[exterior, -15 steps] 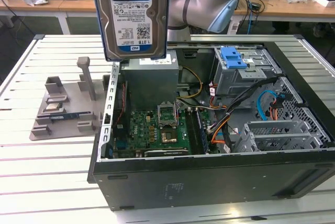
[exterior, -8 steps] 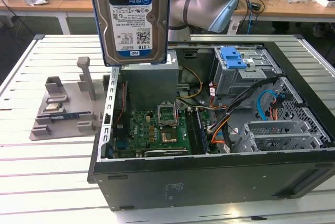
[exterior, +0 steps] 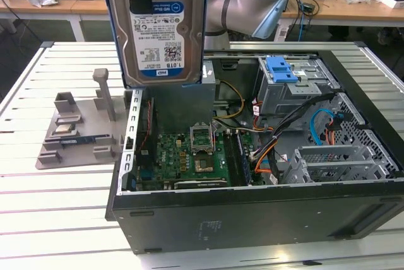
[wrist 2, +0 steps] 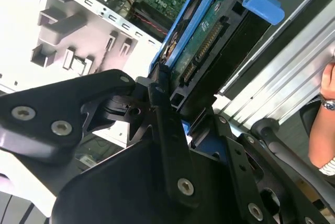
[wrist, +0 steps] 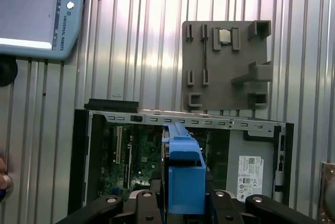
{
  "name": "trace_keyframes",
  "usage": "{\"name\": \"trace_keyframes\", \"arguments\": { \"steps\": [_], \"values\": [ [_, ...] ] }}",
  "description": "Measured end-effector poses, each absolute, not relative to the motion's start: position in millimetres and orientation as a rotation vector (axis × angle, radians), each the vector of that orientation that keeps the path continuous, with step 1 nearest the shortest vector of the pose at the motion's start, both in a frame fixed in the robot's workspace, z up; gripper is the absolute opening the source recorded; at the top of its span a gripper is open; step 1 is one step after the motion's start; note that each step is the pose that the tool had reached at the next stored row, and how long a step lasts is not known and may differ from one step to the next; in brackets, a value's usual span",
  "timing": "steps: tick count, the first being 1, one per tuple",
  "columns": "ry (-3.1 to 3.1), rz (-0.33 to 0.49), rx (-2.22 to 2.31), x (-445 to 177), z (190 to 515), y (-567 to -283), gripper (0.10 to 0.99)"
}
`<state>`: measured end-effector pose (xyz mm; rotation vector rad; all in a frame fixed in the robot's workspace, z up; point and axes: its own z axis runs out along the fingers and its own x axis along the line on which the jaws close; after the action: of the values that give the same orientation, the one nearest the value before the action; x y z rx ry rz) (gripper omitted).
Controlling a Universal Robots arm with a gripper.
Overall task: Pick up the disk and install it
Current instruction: 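Pick up the disk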
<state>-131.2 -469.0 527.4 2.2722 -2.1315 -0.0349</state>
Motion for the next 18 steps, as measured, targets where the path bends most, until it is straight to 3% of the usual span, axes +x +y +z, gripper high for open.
{"name": "trace_keyframes", "arguments": {
  "steps": [18],
  "values": [
    [-2.131, -0.035, 2.272, -131.2, 526.7, -516.7, 0.365]
  ]
}}
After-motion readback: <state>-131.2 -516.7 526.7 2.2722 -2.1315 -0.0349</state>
